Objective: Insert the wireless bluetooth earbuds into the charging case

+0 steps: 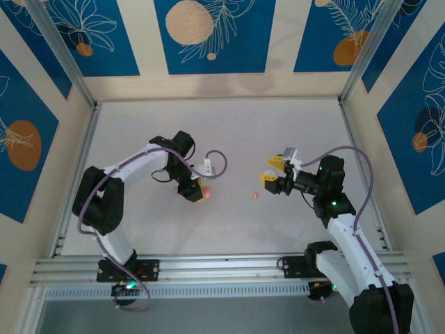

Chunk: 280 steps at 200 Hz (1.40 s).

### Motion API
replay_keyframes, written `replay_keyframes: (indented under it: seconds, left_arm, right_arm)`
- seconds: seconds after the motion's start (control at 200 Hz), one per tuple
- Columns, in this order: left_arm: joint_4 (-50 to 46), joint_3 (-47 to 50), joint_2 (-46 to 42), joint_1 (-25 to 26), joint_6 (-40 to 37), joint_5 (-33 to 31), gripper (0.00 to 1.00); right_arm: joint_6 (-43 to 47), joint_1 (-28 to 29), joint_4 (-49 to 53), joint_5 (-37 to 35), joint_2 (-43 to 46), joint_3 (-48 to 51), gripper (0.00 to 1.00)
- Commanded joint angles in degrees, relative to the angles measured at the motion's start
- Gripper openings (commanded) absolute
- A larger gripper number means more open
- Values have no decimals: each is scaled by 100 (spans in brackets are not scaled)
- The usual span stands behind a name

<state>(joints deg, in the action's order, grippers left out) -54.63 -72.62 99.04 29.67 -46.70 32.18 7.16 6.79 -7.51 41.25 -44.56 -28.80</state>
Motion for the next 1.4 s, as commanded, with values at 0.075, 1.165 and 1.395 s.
replay_keyframes:
  seconds: [0.075,1.165,1.395]
  left_arm:
    - [-743,-327,-153,188,-173,473,46]
    - [-1260,-631,-521,750,-273,860,47]
    - [-1227,-604,-540,754,-288,876,47]
  right_arm:
    - [559,309,-151,754,-54,-16,64]
    - [6614,3486,-1128,-1755,-2264,-240,47]
    - [6634,3597,-1172,-1504,-2492,-414,43]
